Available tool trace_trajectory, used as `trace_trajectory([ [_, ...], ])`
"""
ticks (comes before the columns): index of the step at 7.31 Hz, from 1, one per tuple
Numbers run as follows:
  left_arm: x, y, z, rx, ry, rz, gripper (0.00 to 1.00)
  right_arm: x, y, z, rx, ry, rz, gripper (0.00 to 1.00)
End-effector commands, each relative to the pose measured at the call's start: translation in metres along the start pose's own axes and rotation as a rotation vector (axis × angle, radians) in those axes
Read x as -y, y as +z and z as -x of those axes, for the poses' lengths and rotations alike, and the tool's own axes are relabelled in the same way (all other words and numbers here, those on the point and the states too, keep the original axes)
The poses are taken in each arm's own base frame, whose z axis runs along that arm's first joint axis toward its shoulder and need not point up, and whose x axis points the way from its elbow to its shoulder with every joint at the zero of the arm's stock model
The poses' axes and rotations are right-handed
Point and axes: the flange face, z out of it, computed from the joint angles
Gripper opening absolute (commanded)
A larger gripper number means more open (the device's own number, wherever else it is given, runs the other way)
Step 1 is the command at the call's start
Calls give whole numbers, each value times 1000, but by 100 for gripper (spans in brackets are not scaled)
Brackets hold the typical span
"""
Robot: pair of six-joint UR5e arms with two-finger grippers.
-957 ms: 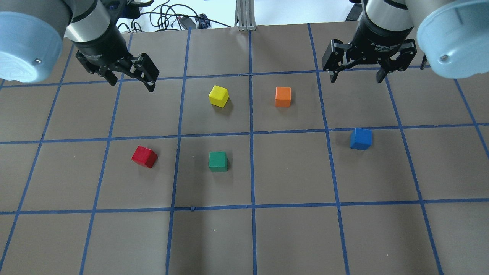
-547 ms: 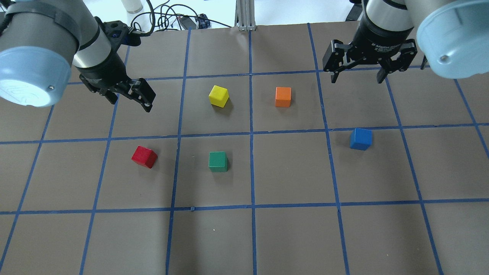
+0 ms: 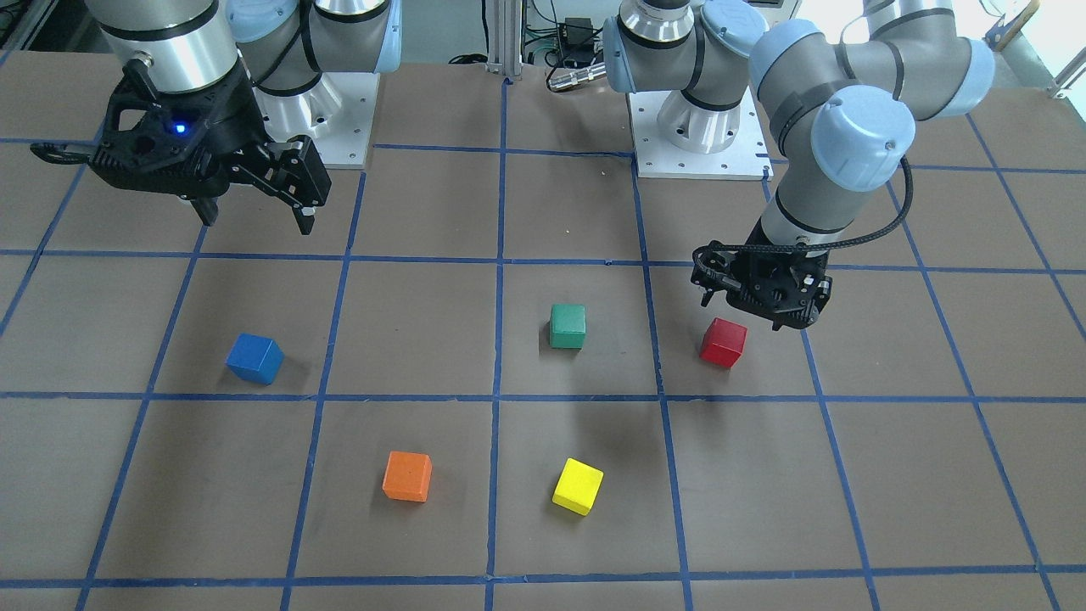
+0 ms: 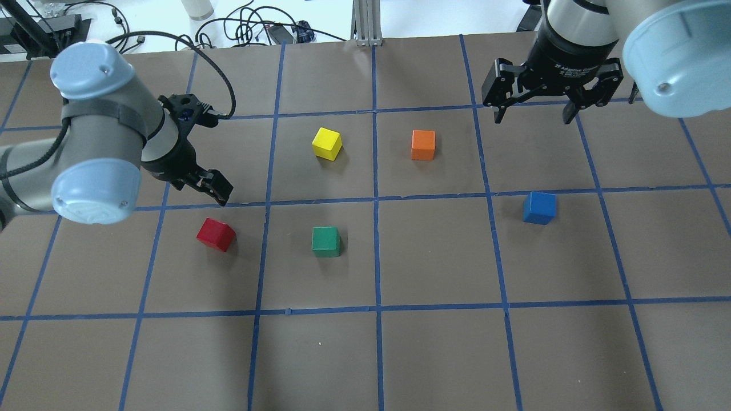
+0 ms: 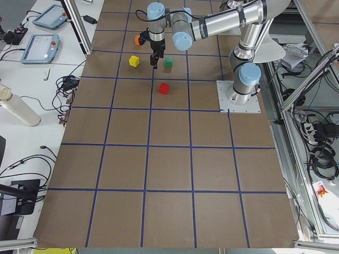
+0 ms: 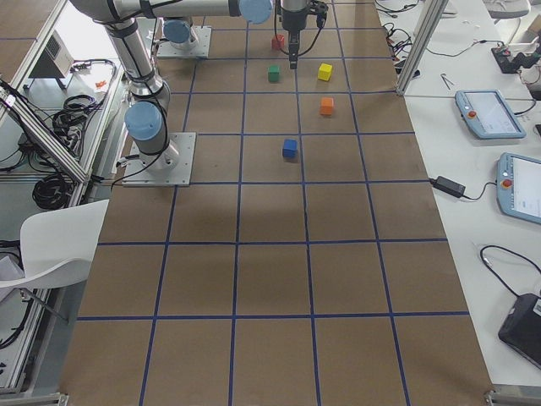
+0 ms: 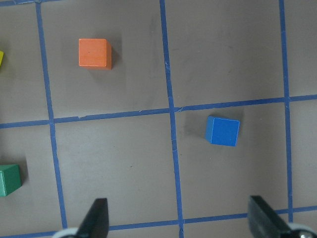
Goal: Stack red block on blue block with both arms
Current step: 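Move the left gripper down over the red cube, then close the left gripper on the red cube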
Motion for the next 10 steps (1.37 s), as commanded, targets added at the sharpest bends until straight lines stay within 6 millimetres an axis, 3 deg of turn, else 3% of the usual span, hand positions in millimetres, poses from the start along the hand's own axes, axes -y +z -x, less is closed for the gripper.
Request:
trace_trajectory([
  [1, -41, 54, 25, 6, 72, -7, 100, 0, 1, 1, 0, 0, 2, 100],
  [6, -42, 94, 25, -54, 6, 51, 100, -1, 2, 0, -2, -1, 6, 100],
  [8, -34, 103, 23, -42, -61, 40, 100, -1, 2, 0, -3, -1, 6, 100],
  [9, -32, 111, 22, -43, -102, 44, 97, -1, 2, 0, -3, -1, 6, 100],
  [10, -28, 112, 20, -40, -137, 41, 75, -1, 3, 0, -4, -1, 8, 100],
])
